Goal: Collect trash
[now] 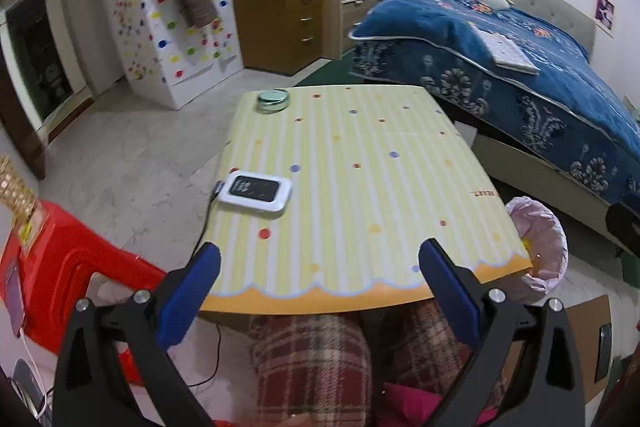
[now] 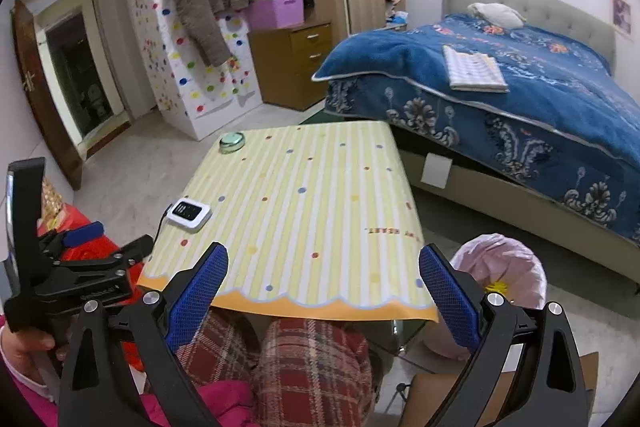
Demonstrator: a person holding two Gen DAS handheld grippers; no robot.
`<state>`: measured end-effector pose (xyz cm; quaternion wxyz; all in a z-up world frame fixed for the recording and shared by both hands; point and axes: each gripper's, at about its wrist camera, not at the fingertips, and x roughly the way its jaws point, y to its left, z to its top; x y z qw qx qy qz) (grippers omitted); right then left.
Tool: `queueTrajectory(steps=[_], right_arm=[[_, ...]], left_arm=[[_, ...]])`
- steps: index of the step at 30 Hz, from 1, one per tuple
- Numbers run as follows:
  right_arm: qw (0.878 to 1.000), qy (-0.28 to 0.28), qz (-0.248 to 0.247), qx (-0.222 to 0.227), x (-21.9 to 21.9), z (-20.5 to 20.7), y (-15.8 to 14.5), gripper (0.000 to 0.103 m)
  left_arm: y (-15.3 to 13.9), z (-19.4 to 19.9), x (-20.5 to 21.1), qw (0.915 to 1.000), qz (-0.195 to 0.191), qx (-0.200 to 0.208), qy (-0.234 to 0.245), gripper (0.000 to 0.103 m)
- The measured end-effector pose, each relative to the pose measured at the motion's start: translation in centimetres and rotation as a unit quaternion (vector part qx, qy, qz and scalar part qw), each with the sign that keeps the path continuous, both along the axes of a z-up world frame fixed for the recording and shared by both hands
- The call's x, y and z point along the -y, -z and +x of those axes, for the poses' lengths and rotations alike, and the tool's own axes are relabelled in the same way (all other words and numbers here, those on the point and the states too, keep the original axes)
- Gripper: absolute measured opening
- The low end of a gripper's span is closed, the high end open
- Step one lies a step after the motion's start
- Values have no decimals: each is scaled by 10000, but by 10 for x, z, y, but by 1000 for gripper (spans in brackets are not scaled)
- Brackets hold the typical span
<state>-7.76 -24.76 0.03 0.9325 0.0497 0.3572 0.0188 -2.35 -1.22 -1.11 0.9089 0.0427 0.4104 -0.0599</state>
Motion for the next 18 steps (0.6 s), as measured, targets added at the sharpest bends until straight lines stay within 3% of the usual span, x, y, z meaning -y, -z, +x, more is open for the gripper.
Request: queueTrajectory(steps=[18], right_arm=[[9999,-14,-48,-105,-10,12,9,95]], left_arm=[[-4,2,-9,9999,-44,53,-114,97]])
